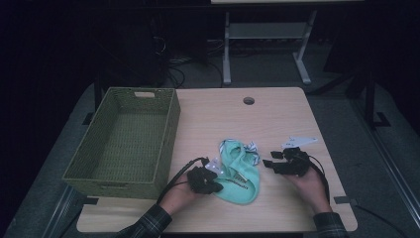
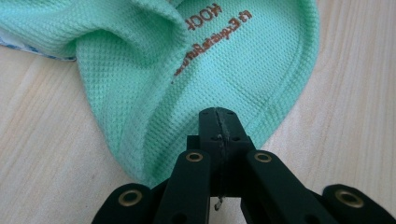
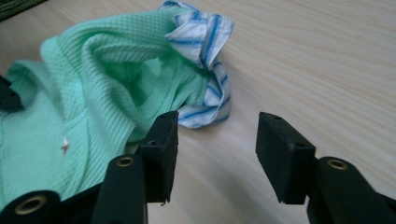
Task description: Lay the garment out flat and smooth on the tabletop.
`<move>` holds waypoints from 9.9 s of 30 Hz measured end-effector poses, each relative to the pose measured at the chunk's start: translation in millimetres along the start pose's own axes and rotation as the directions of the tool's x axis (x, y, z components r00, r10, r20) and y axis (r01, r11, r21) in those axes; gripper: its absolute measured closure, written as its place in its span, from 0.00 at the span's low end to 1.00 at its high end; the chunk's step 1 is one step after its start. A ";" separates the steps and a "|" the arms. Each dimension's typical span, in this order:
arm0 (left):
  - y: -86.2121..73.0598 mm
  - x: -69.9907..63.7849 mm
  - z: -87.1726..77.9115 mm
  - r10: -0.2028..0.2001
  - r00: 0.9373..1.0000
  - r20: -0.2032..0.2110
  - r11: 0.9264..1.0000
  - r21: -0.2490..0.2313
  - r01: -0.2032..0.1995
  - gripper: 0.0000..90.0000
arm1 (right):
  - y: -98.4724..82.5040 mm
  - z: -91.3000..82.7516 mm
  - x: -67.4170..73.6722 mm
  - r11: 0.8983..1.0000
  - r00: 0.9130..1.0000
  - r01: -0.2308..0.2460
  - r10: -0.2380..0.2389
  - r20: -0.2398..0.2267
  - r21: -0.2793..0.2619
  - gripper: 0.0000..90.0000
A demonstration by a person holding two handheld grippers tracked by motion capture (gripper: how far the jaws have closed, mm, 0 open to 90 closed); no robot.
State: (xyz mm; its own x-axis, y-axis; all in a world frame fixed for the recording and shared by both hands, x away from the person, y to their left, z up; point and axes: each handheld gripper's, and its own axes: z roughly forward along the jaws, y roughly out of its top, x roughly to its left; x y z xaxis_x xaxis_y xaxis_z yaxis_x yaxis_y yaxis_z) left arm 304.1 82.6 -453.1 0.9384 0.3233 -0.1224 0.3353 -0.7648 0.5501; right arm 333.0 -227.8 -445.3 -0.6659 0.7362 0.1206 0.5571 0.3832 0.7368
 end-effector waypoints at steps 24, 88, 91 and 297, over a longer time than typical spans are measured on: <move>0.2 0.6 0.1 -0.012 1.000 0.009 1.000 0.002 0.012 1.00 | 22.5 56.4 -4.5 0.998 0.997 -0.034 0.038 -0.073 0.054 0.68; 8.8 -0.5 -6.4 -0.010 1.000 0.026 0.999 -0.033 0.011 0.93 | -6.0 -21.0 -34.9 0.997 0.995 -0.052 0.057 0.080 -0.058 0.99; 15.4 2.5 -12.9 -0.009 1.000 0.018 0.998 -0.056 0.010 0.99 | -10.7 -27.5 -24.3 0.999 0.998 -0.032 0.034 0.047 -0.044 1.00; 22.3 14.3 10.6 0.026 0.996 -0.082 1.000 0.012 -0.025 0.98 | 31.0 57.0 -37.2 0.995 0.998 0.050 -0.052 0.021 0.083 0.95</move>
State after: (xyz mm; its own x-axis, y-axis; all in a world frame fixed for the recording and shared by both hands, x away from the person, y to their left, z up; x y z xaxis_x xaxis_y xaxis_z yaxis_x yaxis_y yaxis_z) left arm 325.9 64.2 -451.3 0.9366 0.3481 -0.0396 0.3126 -0.7793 0.5431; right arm 403.3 -211.6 -464.9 -0.6831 0.7272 0.0680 0.5625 0.4644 0.6841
